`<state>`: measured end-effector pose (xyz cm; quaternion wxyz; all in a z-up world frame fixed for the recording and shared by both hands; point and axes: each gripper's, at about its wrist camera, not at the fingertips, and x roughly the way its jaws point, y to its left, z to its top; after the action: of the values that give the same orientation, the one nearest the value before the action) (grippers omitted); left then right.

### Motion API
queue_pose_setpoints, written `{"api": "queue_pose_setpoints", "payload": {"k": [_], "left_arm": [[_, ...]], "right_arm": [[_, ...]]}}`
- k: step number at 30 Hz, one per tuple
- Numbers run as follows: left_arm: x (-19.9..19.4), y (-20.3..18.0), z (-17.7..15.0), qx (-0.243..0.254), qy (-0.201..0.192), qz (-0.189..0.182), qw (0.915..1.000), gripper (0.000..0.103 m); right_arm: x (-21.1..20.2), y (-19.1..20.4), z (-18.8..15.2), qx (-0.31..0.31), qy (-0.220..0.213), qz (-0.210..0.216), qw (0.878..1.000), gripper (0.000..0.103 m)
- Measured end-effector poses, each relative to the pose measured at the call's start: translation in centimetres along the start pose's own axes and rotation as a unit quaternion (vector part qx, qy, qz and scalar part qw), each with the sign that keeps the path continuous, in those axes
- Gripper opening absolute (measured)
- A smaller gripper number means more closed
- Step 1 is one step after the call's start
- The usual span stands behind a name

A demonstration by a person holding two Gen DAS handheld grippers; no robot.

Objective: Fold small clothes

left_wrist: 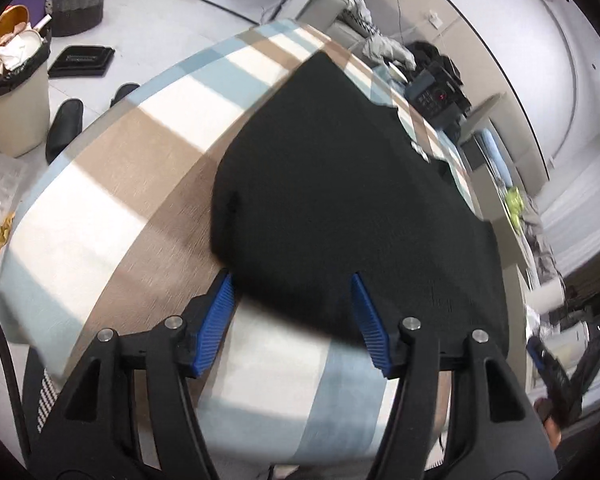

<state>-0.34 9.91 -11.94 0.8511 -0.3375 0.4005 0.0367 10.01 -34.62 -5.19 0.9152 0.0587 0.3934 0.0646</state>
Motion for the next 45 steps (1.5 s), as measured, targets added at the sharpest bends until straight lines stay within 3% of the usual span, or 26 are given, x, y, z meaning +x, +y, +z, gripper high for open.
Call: {"api": "queue_pose_setpoints", "payload": {"k": [4,6,7,9,19,25,28,31,34,38,42,45], "left_arm": [[1.4,-0.4,1.0,-0.027,-0.035,0.008,0.9990,0.053],[2.3,-0.7,1.7,-0.035,-0.039,0.022,0.9984,0.024],[2.7,-0.8,1.9,-0.036,-0.041,0.028,0.9981,0.015],[3.0,-0.9,2.3,-0.037,-0.049,0.026,0.9978,0.010],[-0.8,-3.8,4.2,0.021,-0.095,-0.014,0.9952,0.006],[-3.0,-8.9,5.6,0.090,-0.124,-0.045,0.9872,0.006],[-3.1,-11.4,6.3,0.119,-0.126,-0.063,0.9828,0.006],[-2.9,-14.3,6.4,0.151,-0.125,-0.082,0.9771,0.006],[-2.8,-18.1,6.1,0.191,-0.120,-0.107,0.9682,0.006],[-1.2,-24.7,4.3,0.264,-0.098,-0.146,0.9485,0.006],[2.5,-30.8,-0.4,0.331,-0.034,-0.187,0.9242,0.006],[6.2,-33.5,-4.7,0.371,0.042,-0.206,0.9043,0.006]], "right_arm": [[1.8,2.9,-0.3,-0.022,0.016,0.028,0.999,0.065],[2.4,4.0,-0.5,-0.033,0.020,0.032,0.999,0.065],[2.9,4.5,-0.4,-0.037,0.023,0.036,0.998,0.065],[3.6,5.3,-0.6,-0.041,0.033,0.042,0.998,0.065],[8.0,10.1,-0.3,-0.070,0.056,0.088,0.992,0.065],[10.3,13.2,-0.9,-0.096,0.076,0.117,0.986,0.065],[10.6,14.5,-2.0,-0.136,0.072,0.100,0.983,0.065],[10.1,14.0,-2.1,-0.129,0.076,0.117,0.982,0.065],[9.1,11.9,-1.6,-0.104,0.068,0.110,0.986,0.065],[6.5,6.7,-0.8,-0.058,0.045,0.066,0.995,0.065],[3.7,0.5,-0.3,0.003,0.022,0.009,1.000,0.065],[2.4,-3.4,-0.2,0.044,0.012,-0.031,0.998,0.065]]}}
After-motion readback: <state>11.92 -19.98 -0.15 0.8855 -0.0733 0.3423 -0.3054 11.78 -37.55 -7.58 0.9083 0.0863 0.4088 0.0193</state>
